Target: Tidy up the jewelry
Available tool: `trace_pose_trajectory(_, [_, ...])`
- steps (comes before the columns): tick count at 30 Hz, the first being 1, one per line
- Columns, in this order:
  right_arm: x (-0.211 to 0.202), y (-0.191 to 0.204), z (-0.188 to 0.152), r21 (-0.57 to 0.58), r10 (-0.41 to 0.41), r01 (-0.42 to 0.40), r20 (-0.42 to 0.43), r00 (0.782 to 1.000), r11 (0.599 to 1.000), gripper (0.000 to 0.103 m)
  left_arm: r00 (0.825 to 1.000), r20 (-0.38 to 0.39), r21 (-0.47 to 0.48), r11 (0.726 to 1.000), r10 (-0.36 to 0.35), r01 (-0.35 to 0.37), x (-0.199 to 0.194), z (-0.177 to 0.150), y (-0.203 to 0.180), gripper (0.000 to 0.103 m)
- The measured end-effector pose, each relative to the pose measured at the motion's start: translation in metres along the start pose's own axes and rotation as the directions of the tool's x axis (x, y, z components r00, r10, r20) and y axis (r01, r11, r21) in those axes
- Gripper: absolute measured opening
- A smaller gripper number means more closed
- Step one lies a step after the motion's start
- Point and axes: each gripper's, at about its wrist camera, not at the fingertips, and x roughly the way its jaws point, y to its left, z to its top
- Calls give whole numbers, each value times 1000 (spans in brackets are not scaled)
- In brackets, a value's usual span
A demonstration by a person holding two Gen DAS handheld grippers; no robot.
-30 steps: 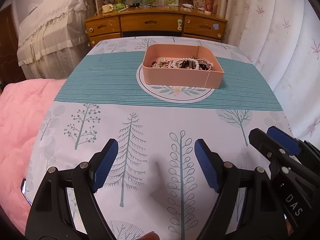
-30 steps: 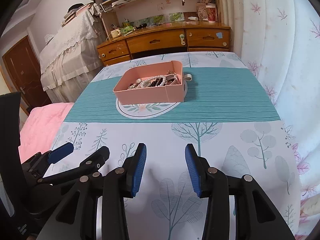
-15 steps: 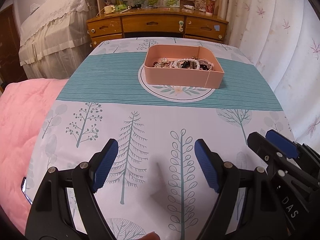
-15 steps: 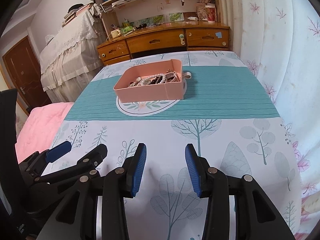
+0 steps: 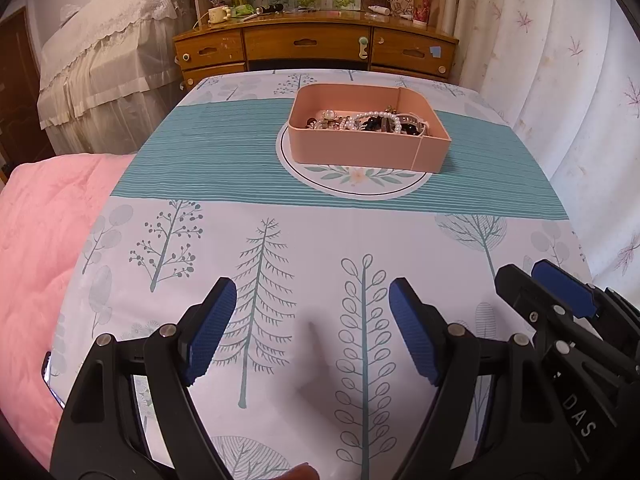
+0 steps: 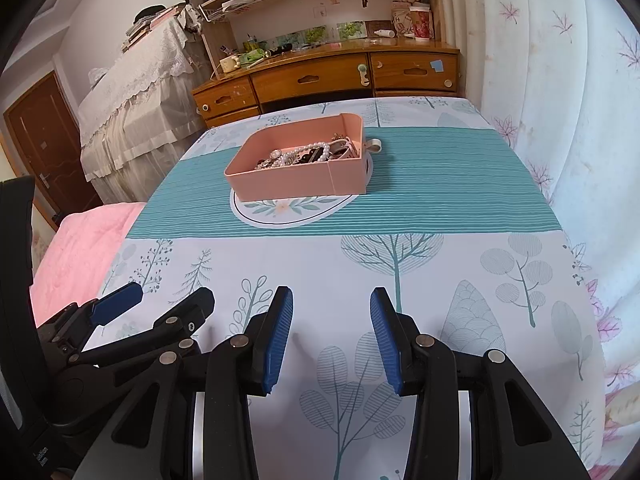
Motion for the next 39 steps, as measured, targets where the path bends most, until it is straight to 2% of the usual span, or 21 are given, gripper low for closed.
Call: trace_pose_trajectory(39, [11, 0, -4, 4, 4, -4, -21, 1000, 1000, 41, 999, -42, -4, 1000, 4, -4, 11, -1, 2, 77])
